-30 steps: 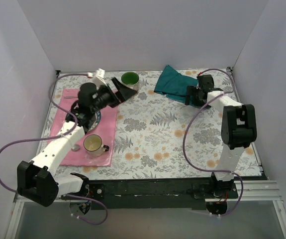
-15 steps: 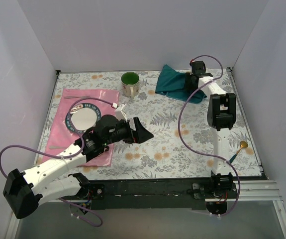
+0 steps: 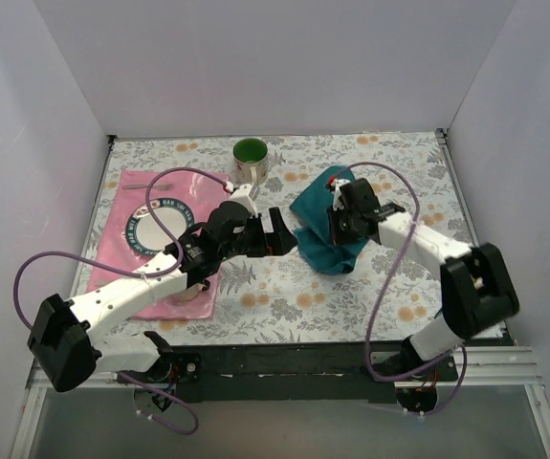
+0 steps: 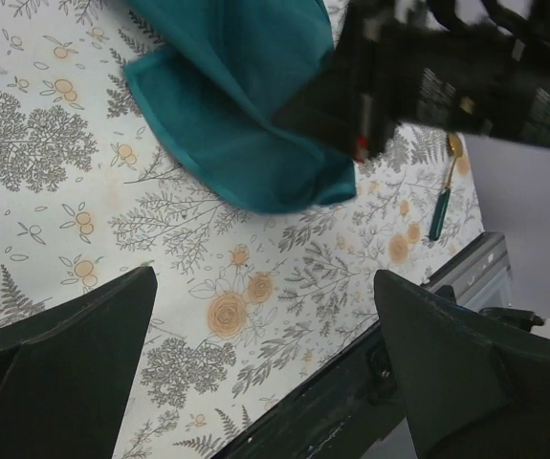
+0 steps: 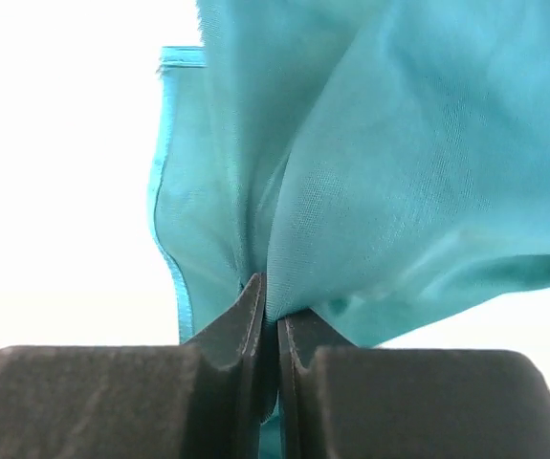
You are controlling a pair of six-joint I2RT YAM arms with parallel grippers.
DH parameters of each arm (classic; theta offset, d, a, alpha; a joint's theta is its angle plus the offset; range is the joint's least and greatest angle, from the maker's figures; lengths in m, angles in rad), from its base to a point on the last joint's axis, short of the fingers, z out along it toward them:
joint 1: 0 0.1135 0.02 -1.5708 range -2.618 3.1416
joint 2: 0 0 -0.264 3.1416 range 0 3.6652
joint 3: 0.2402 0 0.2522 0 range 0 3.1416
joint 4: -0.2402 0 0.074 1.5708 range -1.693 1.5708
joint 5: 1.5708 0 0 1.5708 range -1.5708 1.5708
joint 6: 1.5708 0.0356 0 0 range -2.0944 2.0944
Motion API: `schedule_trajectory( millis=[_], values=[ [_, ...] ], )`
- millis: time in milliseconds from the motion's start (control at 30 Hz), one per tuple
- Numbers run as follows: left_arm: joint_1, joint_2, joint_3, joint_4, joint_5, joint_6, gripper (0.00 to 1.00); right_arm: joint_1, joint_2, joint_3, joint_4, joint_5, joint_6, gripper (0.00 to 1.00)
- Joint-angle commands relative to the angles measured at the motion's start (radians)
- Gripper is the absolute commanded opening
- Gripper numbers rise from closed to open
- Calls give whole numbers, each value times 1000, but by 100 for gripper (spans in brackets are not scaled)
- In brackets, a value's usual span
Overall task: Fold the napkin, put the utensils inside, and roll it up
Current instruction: Move the napkin to the centre of the board
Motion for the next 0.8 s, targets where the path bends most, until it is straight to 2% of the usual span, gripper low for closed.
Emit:
schedule_trajectory(
  millis=[0,33,67,100,167,233,267,333,367,433,600,633,667,767],
  values=[
    [0,9,-8,13,5,41,98,52,-241,-198,97,-211,65,16],
    [0,12,-31,22,46,41,98,65,-267,-249,86,-223,72,22],
    [0,16,-45,28,57,35,98,69,-310,-266,79,-239,80,35],
    [0,18,-57,33,69,30,98,70,-326,-281,65,-237,86,44],
    [0,23,-109,67,121,25,96,70,-369,-268,-30,-155,92,57],
    [0,50,-137,85,186,21,93,72,-404,-254,-76,-80,101,63],
    [-2,67,-151,104,204,18,83,67,-447,-252,-110,44,136,72],
    [-8,137,-148,105,217,19,75,56,-490,-258,-124,143,169,78],
    [-11,159,-131,105,191,28,67,43,-523,-269,-130,190,195,80],
    [-29,226,-102,105,165,62,62,-14,-548,-287,-138,214,223,82],
    [-40,409,60,62,84,140,61,-111,-559,-373,-126,91,263,78],
    [-40,482,88,47,74,150,61,-119,-558,-386,-126,64,264,76],
    [-40,512,120,7,64,153,60,-126,-561,-393,-127,36,267,69],
    [-40,596,200,-42,-11,145,58,-126,-593,-438,-123,14,272,62]
  ],
)
